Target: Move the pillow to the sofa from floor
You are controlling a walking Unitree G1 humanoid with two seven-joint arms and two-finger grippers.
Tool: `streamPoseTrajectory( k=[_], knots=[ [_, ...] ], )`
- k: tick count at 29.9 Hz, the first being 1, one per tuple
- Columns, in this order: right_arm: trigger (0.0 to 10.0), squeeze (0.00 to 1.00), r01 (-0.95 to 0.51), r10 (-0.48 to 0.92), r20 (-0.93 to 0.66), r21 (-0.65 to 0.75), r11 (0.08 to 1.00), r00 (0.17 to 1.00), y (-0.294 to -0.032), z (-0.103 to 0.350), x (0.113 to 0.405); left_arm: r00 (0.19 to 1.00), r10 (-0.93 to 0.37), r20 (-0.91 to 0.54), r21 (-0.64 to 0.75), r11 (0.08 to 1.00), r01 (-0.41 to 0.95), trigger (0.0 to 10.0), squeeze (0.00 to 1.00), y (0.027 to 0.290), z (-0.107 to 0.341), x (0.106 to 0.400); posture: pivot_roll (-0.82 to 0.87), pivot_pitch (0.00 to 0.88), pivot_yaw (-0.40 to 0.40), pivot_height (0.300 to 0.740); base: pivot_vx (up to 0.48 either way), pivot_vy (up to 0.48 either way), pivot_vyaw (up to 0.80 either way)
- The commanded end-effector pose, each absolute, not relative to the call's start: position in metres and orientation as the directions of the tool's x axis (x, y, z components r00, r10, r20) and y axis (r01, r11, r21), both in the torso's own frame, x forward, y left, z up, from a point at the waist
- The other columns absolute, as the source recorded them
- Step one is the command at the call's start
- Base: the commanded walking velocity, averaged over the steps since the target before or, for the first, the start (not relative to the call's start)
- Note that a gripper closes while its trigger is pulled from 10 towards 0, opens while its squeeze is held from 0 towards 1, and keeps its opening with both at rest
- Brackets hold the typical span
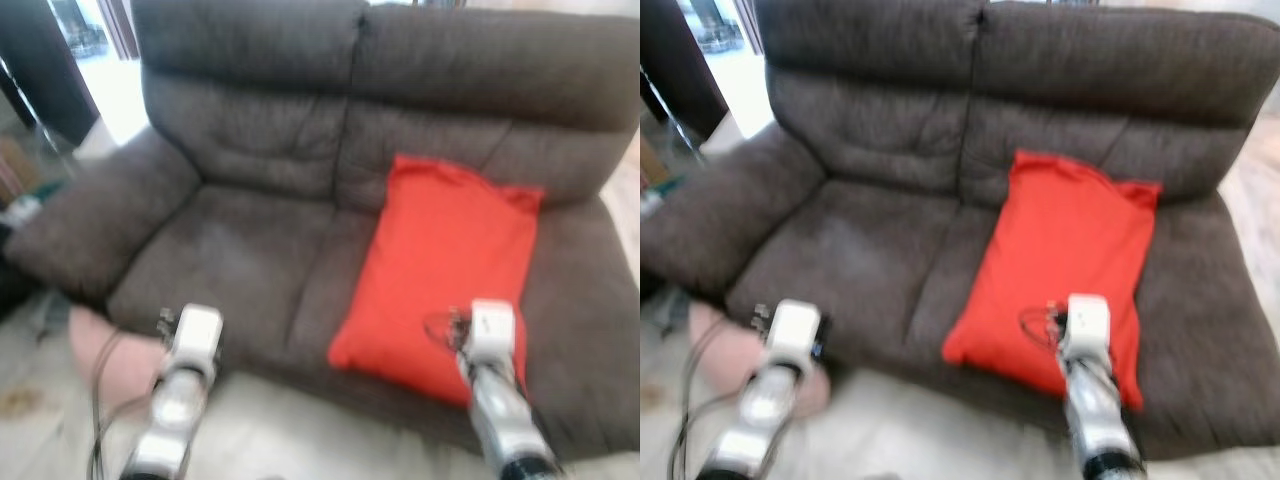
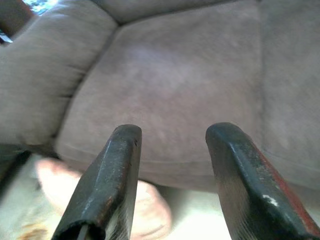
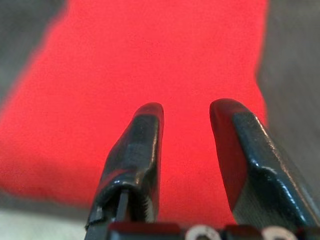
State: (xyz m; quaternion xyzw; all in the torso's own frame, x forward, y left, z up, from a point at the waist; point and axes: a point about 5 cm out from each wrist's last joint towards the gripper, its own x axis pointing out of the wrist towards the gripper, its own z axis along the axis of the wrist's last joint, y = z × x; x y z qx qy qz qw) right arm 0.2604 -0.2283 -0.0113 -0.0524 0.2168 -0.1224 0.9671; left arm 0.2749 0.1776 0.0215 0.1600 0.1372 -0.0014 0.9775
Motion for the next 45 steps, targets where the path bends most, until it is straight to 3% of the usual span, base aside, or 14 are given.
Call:
streamPoseTrajectory(
  k=[1,7,18,36,45],
  knots=[
    [10.0,0.0,0.199,-0.266,-0.467,-0.187,0.962,0.844,-0.227,-0.023,0.251,0.952,0.047,-0.303,0.325,0.944,0.057,10.0,0.0,0.185,0.014,0.272,0.15,0.051,-0.025,0.74,0.0,0.36,0.0],
    [10.0,0.0,0.185,-0.332,-0.652,-0.286,0.94,0.682,-0.233,-0.059,0.207,0.92,0.076,-0.385,0.343,0.937,0.065,10.0,0.0,0.198,-0.005,0.259,0.15,0.033,-0.023,0.74,0.0,0.362,0.0],
    [10.0,0.0,0.145,-0.27,-0.853,-0.229,0.963,0.447,-0.223,-0.098,0.134,0.822,0.103,-0.56,0.344,0.932,0.118,10.0,0.0,0.215,-0.041,0.228,0.15,0.024,-0.014,0.74,0.0,0.36,0.0],
    [10.0,0.0,0.117,-0.226,-0.861,-0.194,0.974,0.455,-0.218,-0.099,0.135,0.624,0.157,-0.765,0.297,0.947,0.125,10.0,0.0,0.224,-0.079,0.173,0.13,0.068,-0.01,0.74,0.0,0.361,0.0],
    [10.0,0.0,0.101,-0.213,-0.862,-0.188,0.977,0.459,-0.214,-0.1,0.135,0.603,0.168,-0.78,0.289,0.951,0.109,10.0,0.0,0.225,-0.083,0.165,0.14,0.074,-0.013,0.74,0.0,0.361,0.0]
  ],
)
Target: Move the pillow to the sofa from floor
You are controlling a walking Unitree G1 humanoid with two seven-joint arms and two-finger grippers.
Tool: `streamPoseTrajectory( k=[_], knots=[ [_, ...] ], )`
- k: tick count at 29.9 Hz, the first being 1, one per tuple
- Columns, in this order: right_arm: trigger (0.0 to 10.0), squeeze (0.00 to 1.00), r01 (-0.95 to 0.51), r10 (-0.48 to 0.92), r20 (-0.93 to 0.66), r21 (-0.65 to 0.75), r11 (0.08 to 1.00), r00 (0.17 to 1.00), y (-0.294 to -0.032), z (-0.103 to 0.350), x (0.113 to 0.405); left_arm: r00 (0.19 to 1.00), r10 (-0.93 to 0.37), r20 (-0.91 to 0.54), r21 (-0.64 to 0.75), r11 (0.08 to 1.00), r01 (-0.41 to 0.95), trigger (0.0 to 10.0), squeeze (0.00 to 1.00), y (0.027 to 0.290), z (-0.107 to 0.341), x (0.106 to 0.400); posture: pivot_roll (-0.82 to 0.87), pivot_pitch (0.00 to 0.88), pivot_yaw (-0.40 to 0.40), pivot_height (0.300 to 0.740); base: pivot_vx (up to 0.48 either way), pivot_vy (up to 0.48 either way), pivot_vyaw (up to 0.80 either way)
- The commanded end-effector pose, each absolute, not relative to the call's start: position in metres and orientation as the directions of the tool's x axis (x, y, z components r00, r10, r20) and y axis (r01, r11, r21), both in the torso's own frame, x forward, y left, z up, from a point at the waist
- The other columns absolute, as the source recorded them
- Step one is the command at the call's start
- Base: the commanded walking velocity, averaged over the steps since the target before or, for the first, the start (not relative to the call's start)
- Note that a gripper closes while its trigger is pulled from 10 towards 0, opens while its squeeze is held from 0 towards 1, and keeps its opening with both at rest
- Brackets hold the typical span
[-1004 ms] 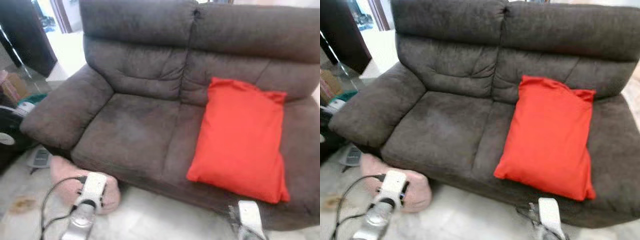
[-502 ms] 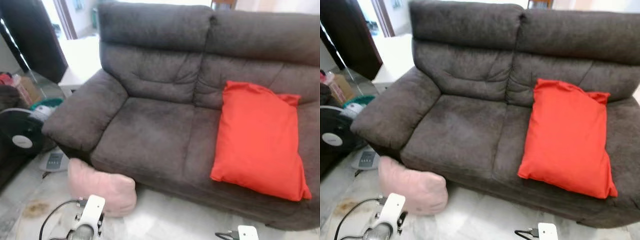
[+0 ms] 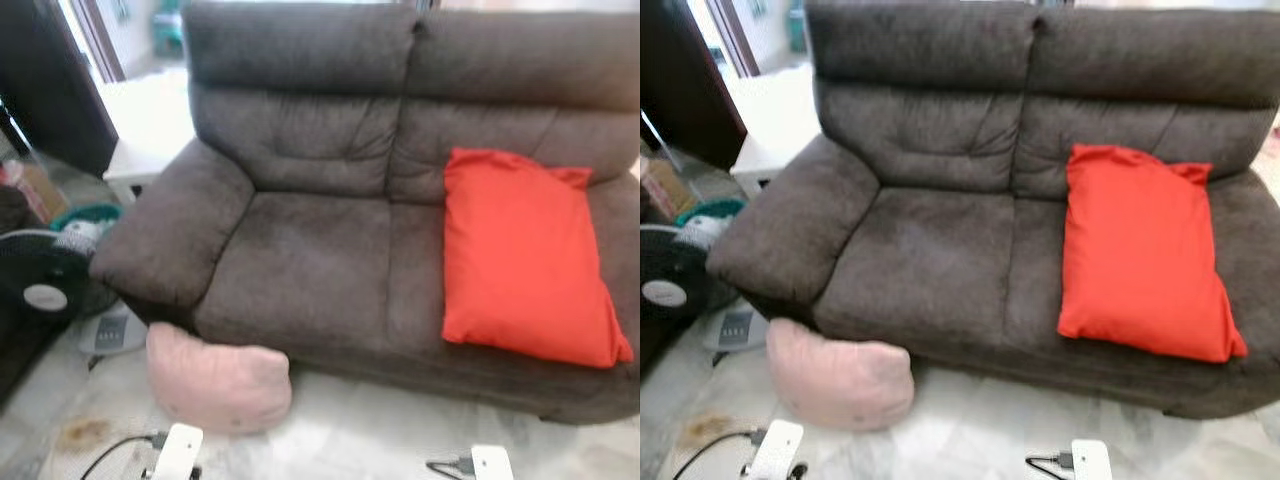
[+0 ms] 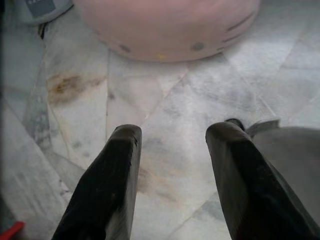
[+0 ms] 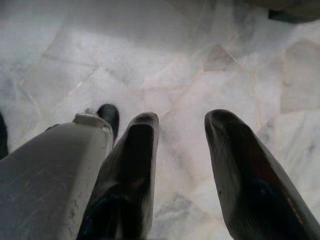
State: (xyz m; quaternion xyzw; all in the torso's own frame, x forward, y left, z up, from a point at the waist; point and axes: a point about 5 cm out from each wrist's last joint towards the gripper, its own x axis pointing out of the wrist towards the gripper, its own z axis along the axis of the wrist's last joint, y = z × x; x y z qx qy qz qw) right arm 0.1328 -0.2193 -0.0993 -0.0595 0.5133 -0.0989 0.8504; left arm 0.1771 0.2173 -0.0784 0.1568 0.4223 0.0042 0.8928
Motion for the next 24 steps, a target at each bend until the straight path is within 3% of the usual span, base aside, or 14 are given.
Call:
streamPoseTrajectory(
  k=[1,24],
  knots=[
    [10.0,0.0,0.099,-0.212,-0.863,-0.187,0.977,0.459,-0.2134,-0.0997,0.1348,0.603,0.167,-0.78,0.288,0.951,0.11,10.0,0.0,0.2249,-0.0832,0.1647,0.13,0.076,-0.014,0.74,0.0,0.36,0.0],
    [10.0,0.0,0.077,-0.196,-0.863,-0.181,0.981,0.466,-0.2108,-0.1,0.1351,0.592,0.157,-0.79,0.279,0.953,0.119,10.0,0.0,0.2215,-0.0857,0.1611,0.14,0.077,-0.015,0.74,0.0,0.361,0.0]
  ],
)
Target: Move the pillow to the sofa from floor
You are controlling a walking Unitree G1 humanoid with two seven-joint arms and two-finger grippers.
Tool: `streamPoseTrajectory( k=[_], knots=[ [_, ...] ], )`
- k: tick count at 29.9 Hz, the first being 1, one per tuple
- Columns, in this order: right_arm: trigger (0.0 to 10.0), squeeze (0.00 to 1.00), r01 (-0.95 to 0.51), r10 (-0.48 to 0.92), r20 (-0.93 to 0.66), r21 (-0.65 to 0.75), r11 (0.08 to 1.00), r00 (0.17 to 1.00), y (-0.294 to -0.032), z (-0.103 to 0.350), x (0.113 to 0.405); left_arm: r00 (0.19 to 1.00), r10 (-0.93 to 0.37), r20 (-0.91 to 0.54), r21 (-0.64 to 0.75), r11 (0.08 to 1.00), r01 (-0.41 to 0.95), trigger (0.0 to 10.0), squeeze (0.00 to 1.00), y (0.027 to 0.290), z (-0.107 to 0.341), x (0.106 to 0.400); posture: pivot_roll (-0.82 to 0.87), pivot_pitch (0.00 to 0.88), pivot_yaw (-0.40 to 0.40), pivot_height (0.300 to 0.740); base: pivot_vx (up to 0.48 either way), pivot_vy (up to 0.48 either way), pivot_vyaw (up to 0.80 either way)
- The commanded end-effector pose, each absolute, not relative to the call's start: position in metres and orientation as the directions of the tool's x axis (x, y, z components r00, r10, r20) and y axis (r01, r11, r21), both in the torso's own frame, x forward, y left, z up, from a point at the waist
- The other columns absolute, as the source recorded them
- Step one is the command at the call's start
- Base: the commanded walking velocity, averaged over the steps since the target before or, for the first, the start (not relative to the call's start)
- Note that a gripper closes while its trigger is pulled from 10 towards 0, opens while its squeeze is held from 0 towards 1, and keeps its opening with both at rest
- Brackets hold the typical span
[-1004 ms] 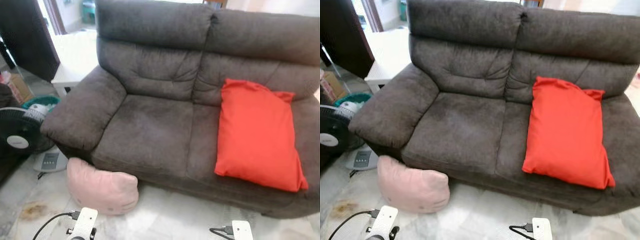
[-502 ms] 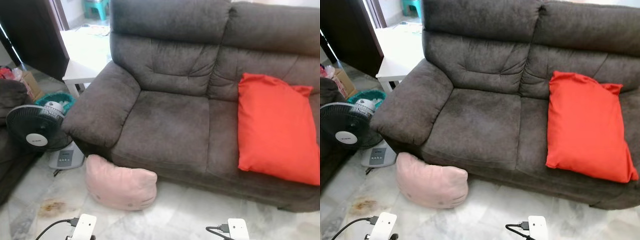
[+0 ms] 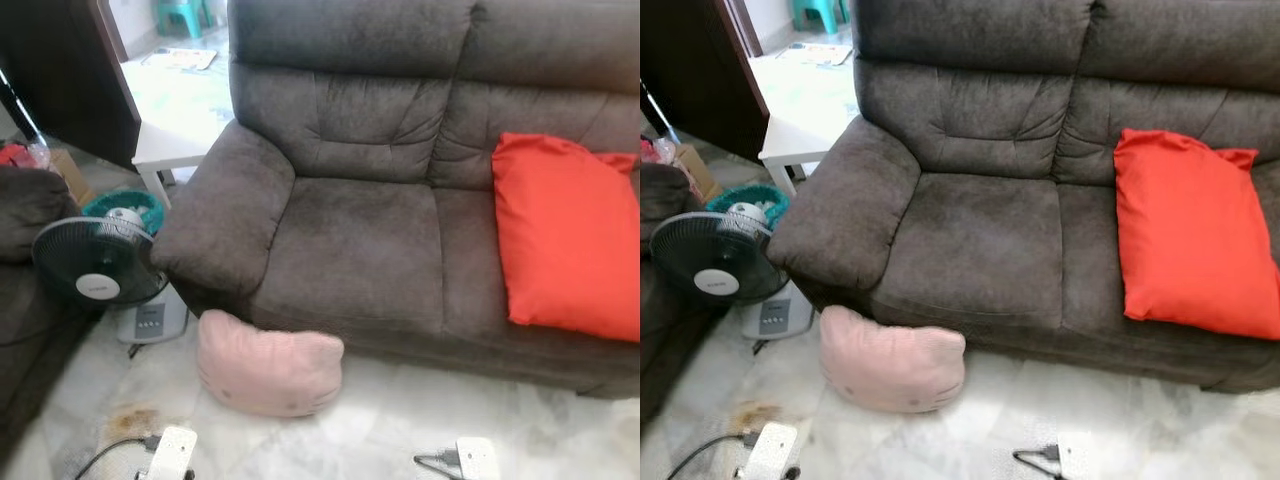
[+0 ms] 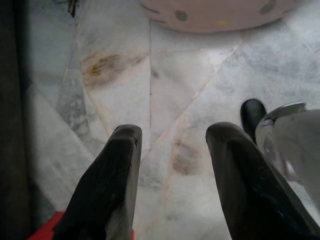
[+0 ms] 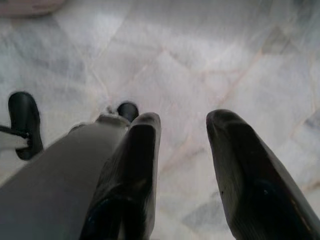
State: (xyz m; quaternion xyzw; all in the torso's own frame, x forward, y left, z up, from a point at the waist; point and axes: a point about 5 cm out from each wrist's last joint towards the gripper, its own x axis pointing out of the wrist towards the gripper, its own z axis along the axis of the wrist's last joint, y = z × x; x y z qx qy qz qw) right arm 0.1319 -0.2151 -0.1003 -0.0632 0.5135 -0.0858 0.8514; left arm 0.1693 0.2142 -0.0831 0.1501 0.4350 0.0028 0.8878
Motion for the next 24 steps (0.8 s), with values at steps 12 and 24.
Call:
streamPoseTrajectory(
  k=[12,24],
  knots=[
    [10.0,0.0,0.066,-0.188,-0.863,-0.178,0.982,0.469,-0.2107,-0.0999,0.1354,0.59,0.154,-0.792,0.276,0.953,0.121,10.0,0.0,0.2199,-0.0863,0.1606,0.14,0.068,-0.015,0.74,0.0,0.361,0.0],
    [10.0,0.0,0.062,-0.185,-0.864,-0.176,0.982,0.468,-0.2107,-0.1001,0.1346,0.593,0.152,-0.791,0.274,0.954,0.121,10.0,0.0,0.2189,-0.0863,0.1612,0.14,0.069,-0.014,0.74,0.0,0.32,0.0]
  ],
)
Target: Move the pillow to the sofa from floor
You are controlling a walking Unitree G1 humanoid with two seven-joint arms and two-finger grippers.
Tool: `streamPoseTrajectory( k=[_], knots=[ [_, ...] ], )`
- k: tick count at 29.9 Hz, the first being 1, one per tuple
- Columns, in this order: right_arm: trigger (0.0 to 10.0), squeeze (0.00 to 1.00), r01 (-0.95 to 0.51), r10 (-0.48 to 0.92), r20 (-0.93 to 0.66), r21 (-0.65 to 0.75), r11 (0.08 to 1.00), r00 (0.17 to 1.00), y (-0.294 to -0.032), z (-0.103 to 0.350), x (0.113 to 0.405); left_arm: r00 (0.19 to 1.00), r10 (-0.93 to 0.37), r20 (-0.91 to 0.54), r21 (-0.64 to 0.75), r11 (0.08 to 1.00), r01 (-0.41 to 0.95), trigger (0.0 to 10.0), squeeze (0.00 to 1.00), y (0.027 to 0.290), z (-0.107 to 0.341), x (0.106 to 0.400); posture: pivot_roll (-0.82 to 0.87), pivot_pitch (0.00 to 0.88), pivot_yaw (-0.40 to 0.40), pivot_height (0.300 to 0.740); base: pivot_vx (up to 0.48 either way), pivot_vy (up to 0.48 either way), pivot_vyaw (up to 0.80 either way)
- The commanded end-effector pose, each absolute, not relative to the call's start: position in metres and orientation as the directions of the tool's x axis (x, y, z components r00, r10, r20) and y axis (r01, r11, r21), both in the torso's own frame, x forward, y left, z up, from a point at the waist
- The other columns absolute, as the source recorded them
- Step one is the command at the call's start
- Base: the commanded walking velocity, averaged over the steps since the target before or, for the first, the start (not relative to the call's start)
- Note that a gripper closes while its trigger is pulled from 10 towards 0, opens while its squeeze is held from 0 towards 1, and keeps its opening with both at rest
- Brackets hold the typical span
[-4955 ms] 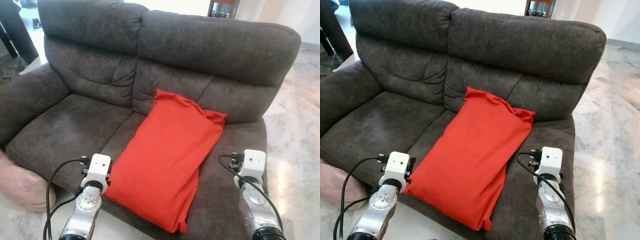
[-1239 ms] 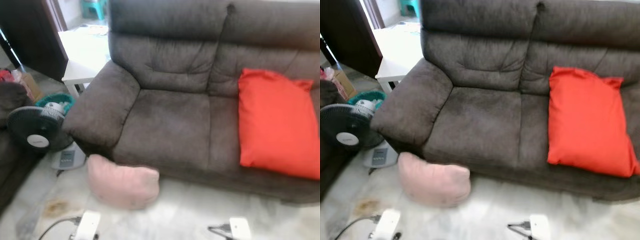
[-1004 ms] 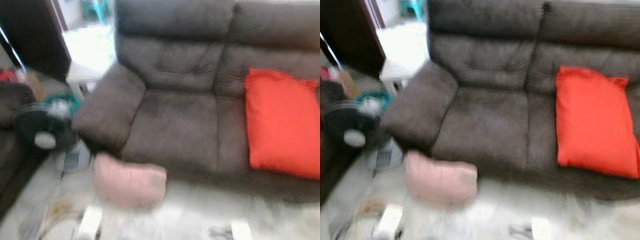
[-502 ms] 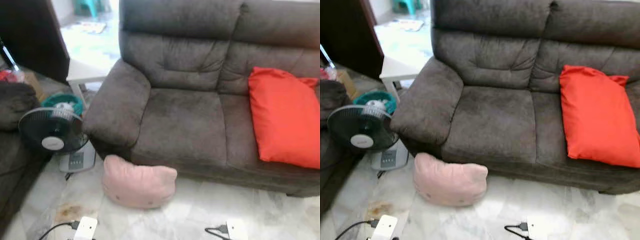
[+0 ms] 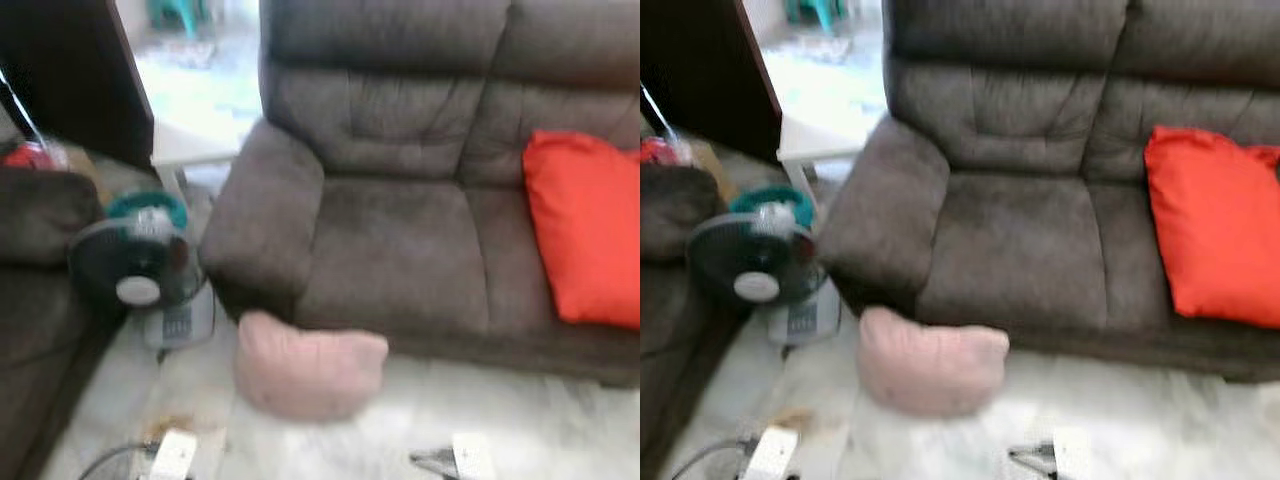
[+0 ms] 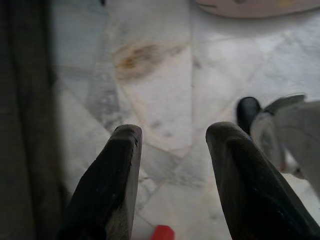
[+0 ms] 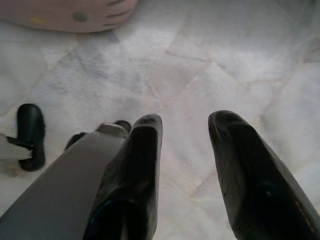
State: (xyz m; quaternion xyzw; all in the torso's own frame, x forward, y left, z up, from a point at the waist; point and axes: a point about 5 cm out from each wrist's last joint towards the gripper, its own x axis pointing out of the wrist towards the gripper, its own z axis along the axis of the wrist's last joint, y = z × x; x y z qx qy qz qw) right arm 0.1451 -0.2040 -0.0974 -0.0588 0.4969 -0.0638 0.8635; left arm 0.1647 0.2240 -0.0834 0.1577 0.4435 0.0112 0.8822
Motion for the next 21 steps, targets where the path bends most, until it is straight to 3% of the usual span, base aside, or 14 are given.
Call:
streamPoseTrajectory(
  k=[1,21],
  knots=[
    [10.0,0.0,0.062,-0.184,-0.864,-0.175,0.983,0.468,-0.2107,-0.1001,0.1346,0.594,0.152,-0.79,0.274,0.954,0.122,10.0,0.0,0.2188,-0.0862,0.1613,0.14,0.071,-0.014,0.74,0.0,0.0,0.0],
    [10.0,0.0,0.047,-0.171,-0.866,-0.169,0.984,0.47,-0.2102,-0.1004,0.134,0.584,0.134,-0.801,0.231,0.968,0.095,10.0,0.0,0.2161,-0.0882,0.1583,0.14,0.08,-0.015,0.74,0.0,0.0,0.0]
  ],
)
